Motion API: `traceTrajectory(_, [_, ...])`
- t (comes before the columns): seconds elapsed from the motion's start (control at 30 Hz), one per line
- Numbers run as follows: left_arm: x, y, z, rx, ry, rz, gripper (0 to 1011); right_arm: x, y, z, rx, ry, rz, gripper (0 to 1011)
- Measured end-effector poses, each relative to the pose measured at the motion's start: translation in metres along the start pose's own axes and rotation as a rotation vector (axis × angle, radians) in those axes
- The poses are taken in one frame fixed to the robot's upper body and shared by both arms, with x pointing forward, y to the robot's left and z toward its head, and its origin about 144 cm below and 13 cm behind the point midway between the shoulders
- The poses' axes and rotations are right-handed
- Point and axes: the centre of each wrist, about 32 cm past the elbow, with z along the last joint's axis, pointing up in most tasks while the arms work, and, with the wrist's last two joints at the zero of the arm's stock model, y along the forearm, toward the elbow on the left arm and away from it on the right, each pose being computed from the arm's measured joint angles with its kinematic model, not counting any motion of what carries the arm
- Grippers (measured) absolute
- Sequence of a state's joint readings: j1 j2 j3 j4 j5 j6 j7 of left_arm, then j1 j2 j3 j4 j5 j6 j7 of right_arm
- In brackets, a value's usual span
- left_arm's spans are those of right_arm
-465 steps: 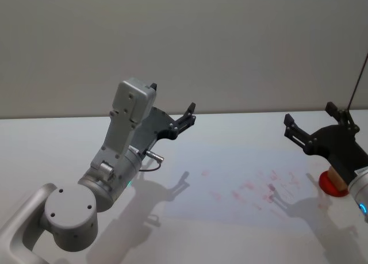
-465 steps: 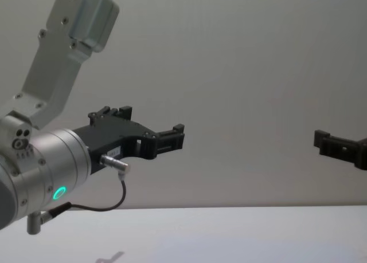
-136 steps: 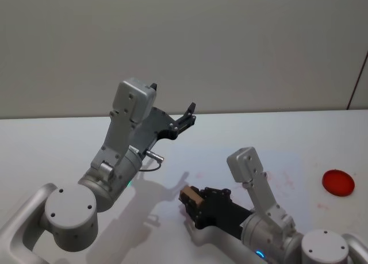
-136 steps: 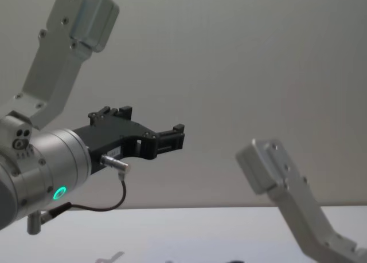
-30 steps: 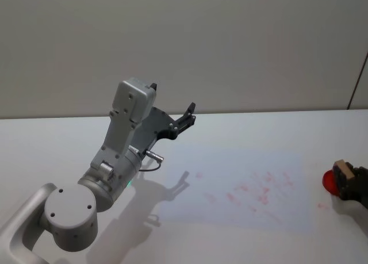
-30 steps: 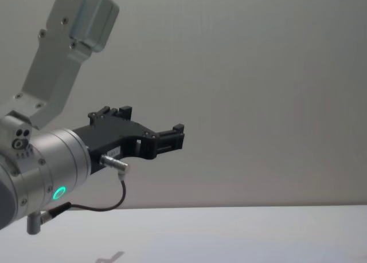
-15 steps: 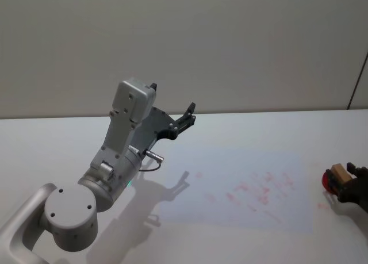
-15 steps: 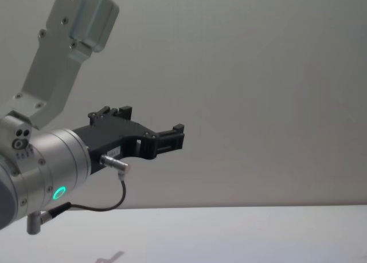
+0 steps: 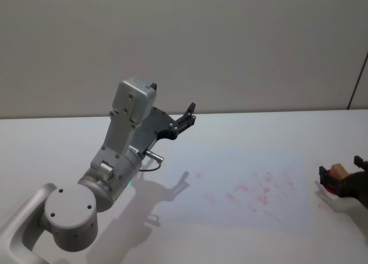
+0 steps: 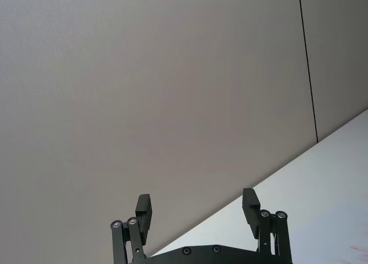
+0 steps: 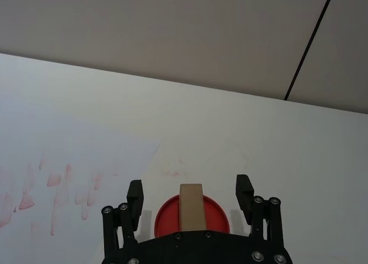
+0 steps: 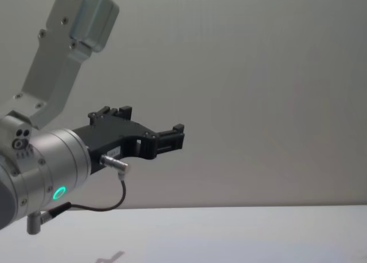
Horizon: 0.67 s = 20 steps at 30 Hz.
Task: Use the one hand to pick up the stamp and affix it onto the A4 paper.
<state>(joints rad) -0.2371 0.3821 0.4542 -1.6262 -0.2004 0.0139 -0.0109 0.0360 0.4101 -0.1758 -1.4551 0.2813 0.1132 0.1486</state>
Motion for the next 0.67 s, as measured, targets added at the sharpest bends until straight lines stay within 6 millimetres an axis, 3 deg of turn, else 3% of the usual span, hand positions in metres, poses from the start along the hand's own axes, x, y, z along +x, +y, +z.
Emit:
traceTrajectory(0.1, [0.0, 0.0, 0.0, 0.0, 0.0, 0.0, 1001, -0.0002, 0.0002, 0.0014, 0.007, 0.004, -0.008, 1001])
traceTrajectory(0.67, [0.0, 0.0, 0.0, 0.0, 0.0, 0.0, 1001, 0.0002, -0.0002, 0.0046, 0.024, 0.014, -0.04, 1001])
